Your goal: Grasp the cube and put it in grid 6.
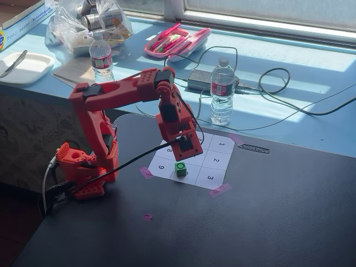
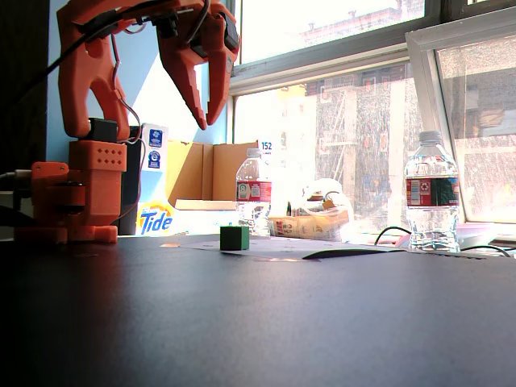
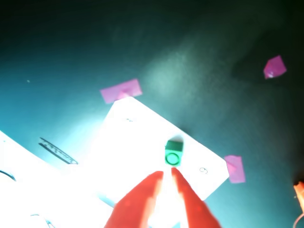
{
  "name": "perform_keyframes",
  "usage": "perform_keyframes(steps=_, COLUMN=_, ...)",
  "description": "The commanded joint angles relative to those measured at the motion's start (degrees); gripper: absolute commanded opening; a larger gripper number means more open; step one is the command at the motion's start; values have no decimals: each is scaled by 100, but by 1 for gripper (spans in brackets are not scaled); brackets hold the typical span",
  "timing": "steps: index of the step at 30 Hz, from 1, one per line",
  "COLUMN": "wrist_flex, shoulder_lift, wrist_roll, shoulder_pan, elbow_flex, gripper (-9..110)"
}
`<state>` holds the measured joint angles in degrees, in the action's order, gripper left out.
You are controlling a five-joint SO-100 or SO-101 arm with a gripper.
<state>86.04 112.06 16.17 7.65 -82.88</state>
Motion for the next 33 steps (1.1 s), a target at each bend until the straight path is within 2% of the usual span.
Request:
perform_keyframes(steps=1, wrist_flex=-255, shoulder_lift=642, wrist_roll=281, shoulder_pan=-483, elbow_flex=-97, gripper=0)
perform_keyframes(steps=10, wrist_flex=-1635, shoulder_lift=1934, wrist_roll=413, shoulder_pan=-1336, elbow_flex=-1538, gripper=0)
perform_keyframes(steps=19, wrist_flex=-3023, shoulder_lift=3006, wrist_roll=158, shoulder_pan=-1793, elbow_flex=-3709, gripper=0)
perform_keyframes(steps=33, wrist_flex=-4605, shoulder_lift=4605, wrist_roll=-97, shoulder_pan=-1767, elbow_flex=-7137, gripper=0)
